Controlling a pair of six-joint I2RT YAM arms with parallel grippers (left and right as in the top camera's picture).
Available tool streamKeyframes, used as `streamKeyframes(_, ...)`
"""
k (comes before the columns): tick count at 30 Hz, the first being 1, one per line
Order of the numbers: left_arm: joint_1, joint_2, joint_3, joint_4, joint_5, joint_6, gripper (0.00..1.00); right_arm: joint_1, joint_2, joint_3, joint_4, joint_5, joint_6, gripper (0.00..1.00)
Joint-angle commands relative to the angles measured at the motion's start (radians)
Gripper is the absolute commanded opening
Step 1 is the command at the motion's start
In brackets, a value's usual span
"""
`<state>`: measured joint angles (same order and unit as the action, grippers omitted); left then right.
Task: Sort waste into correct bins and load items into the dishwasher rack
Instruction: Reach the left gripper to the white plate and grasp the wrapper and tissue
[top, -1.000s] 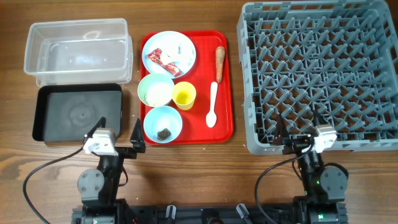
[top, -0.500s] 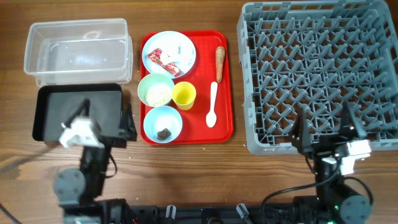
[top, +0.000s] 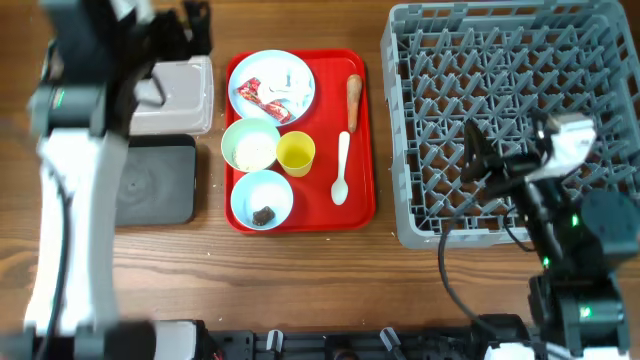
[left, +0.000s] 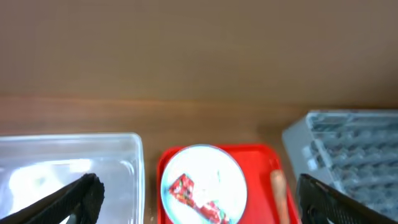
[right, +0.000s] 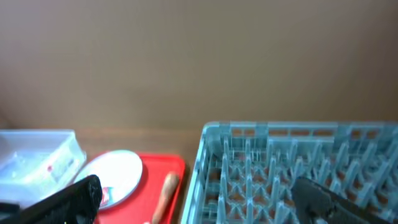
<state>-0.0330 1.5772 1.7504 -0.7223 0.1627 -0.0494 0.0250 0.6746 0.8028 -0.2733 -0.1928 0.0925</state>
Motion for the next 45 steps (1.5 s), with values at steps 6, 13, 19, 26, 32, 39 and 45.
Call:
streamKeyframes(6, -0.161, 0.409, 0.224, -0.053, -0.072, 0.044, 1.0, 0.0, 0.172, 0.063, -0.118, -0.05, 0.024, 0.99)
streamKeyframes(13, -0.218, 0.573, 0.224, -0.07, -0.007, 0.042, 0.99, 0.0, 0.286, 0.063, -0.232, -0.157, 0.038, 1.0)
streamKeyframes(19, -0.218, 0.676, 0.211, -0.082, -0.059, -0.136, 0.99, 0.0, 0.329, 0.063, -0.251, -0.158, 0.046, 1.0)
streamKeyframes(26, -0.218, 0.713, 0.211, -0.094, -0.096, -0.197, 0.99, 0.0, 0.341, 0.063, -0.256, -0.158, 0.046, 1.0)
streamKeyframes(32, -0.218, 0.733, 0.211, -0.075, -0.127, -0.252, 1.0, 0.0, 0.341, 0.063, -0.257, -0.198, 0.045, 1.0)
streamKeyframes(39, -0.218, 0.806, 0.211, -0.067, -0.131, -0.285, 1.0, 0.0, 0.341, 0.063, -0.265, -0.202, 0.045, 1.0)
streamKeyframes(45, -0.218, 0.854, 0.21, -0.057, -0.131, -0.284, 1.0, 0.0, 0.341, 0.063, -0.267, -0.202, 0.046, 1.0)
